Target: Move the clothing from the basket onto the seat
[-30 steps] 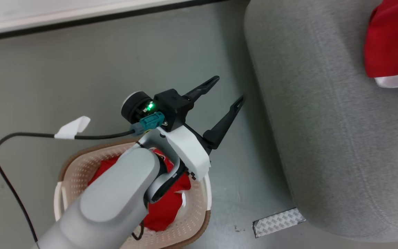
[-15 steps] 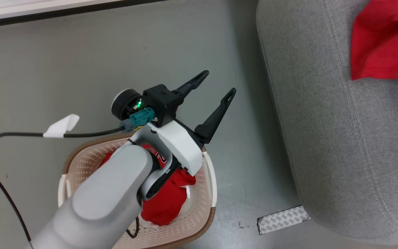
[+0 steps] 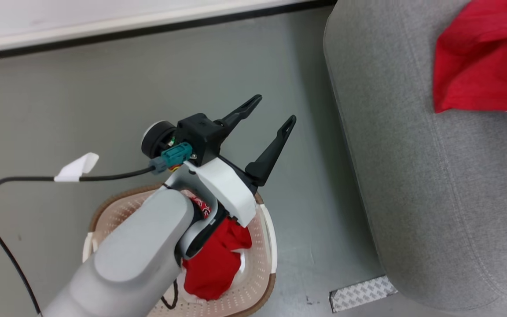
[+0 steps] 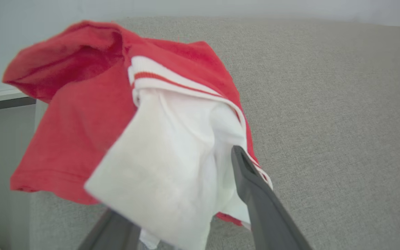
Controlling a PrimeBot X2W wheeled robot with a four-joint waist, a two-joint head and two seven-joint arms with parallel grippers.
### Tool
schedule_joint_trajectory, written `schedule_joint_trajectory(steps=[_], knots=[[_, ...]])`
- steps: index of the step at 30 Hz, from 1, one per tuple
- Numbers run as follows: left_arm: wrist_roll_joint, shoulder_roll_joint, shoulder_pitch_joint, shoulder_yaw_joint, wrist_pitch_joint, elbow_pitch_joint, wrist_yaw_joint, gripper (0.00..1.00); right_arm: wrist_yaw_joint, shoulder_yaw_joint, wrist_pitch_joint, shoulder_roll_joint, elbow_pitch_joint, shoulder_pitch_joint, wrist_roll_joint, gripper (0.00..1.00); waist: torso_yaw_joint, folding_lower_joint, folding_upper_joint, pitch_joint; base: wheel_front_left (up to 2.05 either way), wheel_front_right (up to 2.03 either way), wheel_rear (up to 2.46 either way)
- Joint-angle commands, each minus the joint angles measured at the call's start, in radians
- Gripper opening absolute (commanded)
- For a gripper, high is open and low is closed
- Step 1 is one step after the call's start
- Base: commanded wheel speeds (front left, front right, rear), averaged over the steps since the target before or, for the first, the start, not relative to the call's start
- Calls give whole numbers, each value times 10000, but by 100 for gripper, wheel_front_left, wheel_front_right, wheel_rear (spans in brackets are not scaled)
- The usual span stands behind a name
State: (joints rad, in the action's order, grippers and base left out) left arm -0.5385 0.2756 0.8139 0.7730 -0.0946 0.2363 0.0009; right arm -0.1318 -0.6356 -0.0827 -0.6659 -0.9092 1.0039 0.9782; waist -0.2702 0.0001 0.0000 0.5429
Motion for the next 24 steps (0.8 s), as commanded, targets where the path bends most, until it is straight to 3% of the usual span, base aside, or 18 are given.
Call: schedule_joint_trajectory(steps=[1,9,14,20,24], knots=[[-166,29,-175,-55,-138,77,5,100,22,-130,-102,-176,127,-143,176,100,-39,-1,0,-340,0,0,0],[-497,-83,-784,-152,-685,508,23,100,22,-1107,-218,-894,1226,-444,547,100,-36,-1,0,-1745,0,0,0],[-846,-48,-1414,-401,-1057,716,165,100,22,-1550,266,-1289,2063,-723,503,100,45,-1,0,-2859,0,0,0],[-1102,128,-2221,-866,-1479,684,549,100,22,-1564,1288,-1550,3212,-1223,692,100,294,-1,0,-3985,0,0,0],[-998,352,-2798,-1289,-1626,581,906,100,22,-1303,2223,-1339,3897,-1723,812,100,499,-1,0,-4455,0,0,0]])
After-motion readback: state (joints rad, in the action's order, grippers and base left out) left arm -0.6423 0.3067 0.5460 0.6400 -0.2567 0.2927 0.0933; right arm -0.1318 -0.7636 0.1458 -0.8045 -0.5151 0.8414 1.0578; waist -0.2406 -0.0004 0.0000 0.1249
